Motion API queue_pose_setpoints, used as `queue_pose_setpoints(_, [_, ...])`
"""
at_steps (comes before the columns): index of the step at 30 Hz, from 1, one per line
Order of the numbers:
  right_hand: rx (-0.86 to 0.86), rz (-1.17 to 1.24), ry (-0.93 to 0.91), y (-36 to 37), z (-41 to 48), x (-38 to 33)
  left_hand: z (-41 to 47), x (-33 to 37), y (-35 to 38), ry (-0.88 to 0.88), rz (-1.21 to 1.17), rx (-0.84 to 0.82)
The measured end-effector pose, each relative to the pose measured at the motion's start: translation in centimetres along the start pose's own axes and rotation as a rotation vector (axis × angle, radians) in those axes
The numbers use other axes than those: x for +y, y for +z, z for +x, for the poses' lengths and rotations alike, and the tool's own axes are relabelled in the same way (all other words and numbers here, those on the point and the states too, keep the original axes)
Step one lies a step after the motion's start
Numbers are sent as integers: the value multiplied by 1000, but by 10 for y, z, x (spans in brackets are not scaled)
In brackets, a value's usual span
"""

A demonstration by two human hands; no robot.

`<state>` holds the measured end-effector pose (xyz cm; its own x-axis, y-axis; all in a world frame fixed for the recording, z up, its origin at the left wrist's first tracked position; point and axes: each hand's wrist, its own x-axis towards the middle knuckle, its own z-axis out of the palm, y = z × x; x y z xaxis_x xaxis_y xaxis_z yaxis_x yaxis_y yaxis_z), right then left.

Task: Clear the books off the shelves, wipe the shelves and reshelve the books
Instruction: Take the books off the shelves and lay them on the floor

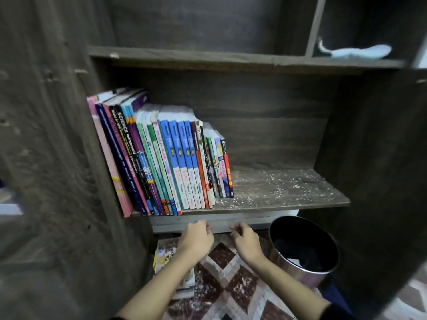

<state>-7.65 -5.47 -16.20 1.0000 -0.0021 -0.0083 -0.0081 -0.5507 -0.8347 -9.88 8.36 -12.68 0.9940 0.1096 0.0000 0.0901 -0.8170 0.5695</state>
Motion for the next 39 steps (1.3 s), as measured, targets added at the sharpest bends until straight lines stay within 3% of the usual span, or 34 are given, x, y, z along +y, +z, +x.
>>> queue_pose_setpoints(11, [175,14,-221,-31,27,-45,17,54,-53,283,63,337])
queue_pose_setpoints(17, [272,35,-348,-39,58,-80,36,79,-92,489,643,487])
queue_pose_setpoints(22, [200,-45,-409,-39,87,-97,57,86,-106,438,866,512])
queue_pose_setpoints(26, [181,-272,-453,-36,102,-104,70,83,-105,397,971,482])
queue_pose_setpoints(39, [271,-465,-473,-35,117,-103,75,75,-104,445,1009,502])
